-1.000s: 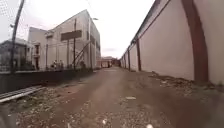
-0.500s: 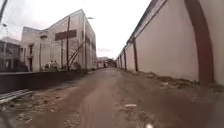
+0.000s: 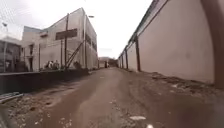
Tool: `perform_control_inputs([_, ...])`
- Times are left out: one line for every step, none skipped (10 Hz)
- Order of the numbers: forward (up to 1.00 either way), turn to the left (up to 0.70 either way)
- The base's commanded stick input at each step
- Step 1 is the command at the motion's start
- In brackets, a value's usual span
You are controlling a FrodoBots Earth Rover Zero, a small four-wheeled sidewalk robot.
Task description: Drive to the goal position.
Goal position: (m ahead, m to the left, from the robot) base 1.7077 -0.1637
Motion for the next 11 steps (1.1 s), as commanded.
perform_control_inputs([0.7, 0.0])
perform_control_inputs([0.7, 0.0])
perform_control_inputs([0.7, 0.0])
perform_control_inputs([0.7, 0.0])
perform_control_inputs([0.7, 0.0])
perform_control_inputs([0.7, 0.0])
perform_control_inputs([0.7, 0.0])
perform_control_inputs([0.7, 0.0])
perform_control_inputs([0.7, 0.0])
perform_control_inputs([0.7, 0.0])
perform_control_inputs([0.7, 0.0])
